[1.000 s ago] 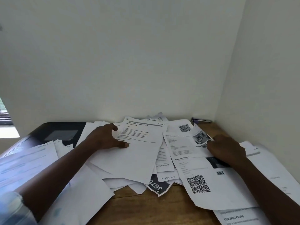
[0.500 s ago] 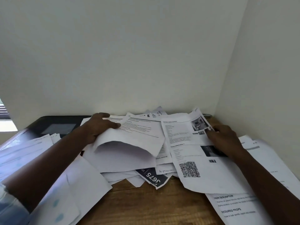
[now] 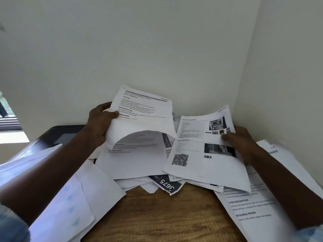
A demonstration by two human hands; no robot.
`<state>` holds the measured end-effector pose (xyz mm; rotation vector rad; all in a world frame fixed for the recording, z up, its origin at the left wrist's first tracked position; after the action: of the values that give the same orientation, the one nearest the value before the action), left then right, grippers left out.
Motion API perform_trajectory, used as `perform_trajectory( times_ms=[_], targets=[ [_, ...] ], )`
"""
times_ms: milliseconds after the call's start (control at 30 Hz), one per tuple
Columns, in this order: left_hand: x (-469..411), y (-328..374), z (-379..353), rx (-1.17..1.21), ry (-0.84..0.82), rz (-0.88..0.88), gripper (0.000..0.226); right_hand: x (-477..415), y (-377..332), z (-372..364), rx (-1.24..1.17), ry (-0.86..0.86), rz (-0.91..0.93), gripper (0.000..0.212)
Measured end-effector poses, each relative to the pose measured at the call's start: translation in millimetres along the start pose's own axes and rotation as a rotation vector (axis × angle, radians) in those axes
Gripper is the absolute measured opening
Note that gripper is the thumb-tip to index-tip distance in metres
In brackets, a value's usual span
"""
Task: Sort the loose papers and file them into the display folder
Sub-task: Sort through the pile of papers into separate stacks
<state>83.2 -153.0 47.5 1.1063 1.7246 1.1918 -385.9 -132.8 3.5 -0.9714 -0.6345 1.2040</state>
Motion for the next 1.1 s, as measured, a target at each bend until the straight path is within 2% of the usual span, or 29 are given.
perform_trajectory(
  times_ms=[100, 233, 267, 300, 333, 367, 400, 467, 500, 533, 567, 600, 633, 667, 700, 733, 800, 867, 933, 1033, 1100],
  targets=[
    [7, 18, 2, -0.016, -0.006, -0.027, 0.045, 9, -21, -10, -0.19, -0.09, -0.007, 0.03],
    [28, 50, 17, -0.025, 0.009, -0.07, 0.041, 10, -55, -28, -0.184, -0.166, 0.059, 0.022],
    [35, 58, 21, -0.042, 0.023, -0.078, 0.041, 5, -59, -31, -0.08, -0.153, 0.078, 0.017],
    [42, 66, 31, -0.063, 0.049, -0.09, 0.041, 2, -66, -37, 0.122, -0.133, 0.117, 0.014],
    [49, 73, 40, -0.085, 0.071, -0.105, 0.041, 1, -74, -44, 0.391, -0.111, 0.159, 0.024],
    [56, 80, 52, -0.1, 0.095, -0.124, 0.04, 3, -83, -53, 0.668, -0.066, 0.203, 0.044],
    [63, 88, 62, -0.106, 0.113, -0.148, 0.039, 9, -98, -60, 0.826, 0.023, 0.287, 0.06],
    [75, 98, 84, -0.102, 0.15, -0.191, 0.037, 27, -136, -81, 0.799, 0.187, 0.528, 0.063],
    [80, 101, 94, -0.101, 0.16, -0.209, 0.038, 41, -154, -95, 0.643, 0.134, 0.609, 0.061],
    [85, 101, 104, -0.103, 0.169, -0.215, 0.04, 50, -166, -117, 0.383, -0.058, 0.574, 0.066],
    [90, 99, 109, -0.105, 0.162, -0.207, 0.042, 59, -173, -142, 0.123, -0.283, 0.439, 0.071],
    [94, 94, 113, -0.108, 0.14, -0.188, 0.045, 69, -174, -168, -0.037, -0.487, 0.272, 0.069],
    [98, 87, 117, -0.113, 0.1, -0.162, 0.047, 85, -178, -194, -0.115, -0.651, 0.176, 0.064],
    [102, 78, 116, -0.129, 0.028, -0.119, 0.045, 96, -183, -213, -0.127, -0.738, 0.166, 0.054],
    [108, 68, 113, -0.178, -0.069, -0.066, 0.04, 100, -186, -226, -0.103, -0.735, 0.203, 0.043],
    [113, 57, 111, -0.271, -0.173, -0.018, 0.032, 98, -187, -235, -0.052, -0.677, 0.245, 0.037],
    [120, 46, 120, -0.559, -0.271, -0.028, 0.025, 81, -177, -246, 0.113, -0.568, 0.276, 0.049],
    [113, 53, 151, -0.854, -0.177, -0.158, 0.034, 65, -170, -254, 0.405, -0.509, 0.377, 0.072],
    [106, 61, 186, -1.04, -0.052, -0.19, 0.039, 53, -167, -256, 0.746, -0.445, 0.457, 0.077],
    [94, 61, 219, -1.206, 0.006, -0.185, 0.038, 42, -165, -248, 0.906, -0.423, 0.418, 0.086],
    [83, 58, 228, -1.247, 0.017, -0.172, 0.037, 39, -166, -250, 1.006, -0.396, 0.417, 0.075]
  ],
)
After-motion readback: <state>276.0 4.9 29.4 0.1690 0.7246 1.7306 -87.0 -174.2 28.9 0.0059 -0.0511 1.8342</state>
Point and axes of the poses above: each hand's wrist, its own x-axis away from the middle knuckle, its own z-axis out of the back of the hand, y = z × x, the point moved 10 cm from there along -x, towards the middle knuckle, and after that the axes turned 10 degrees about x, right-handed, at the moved point
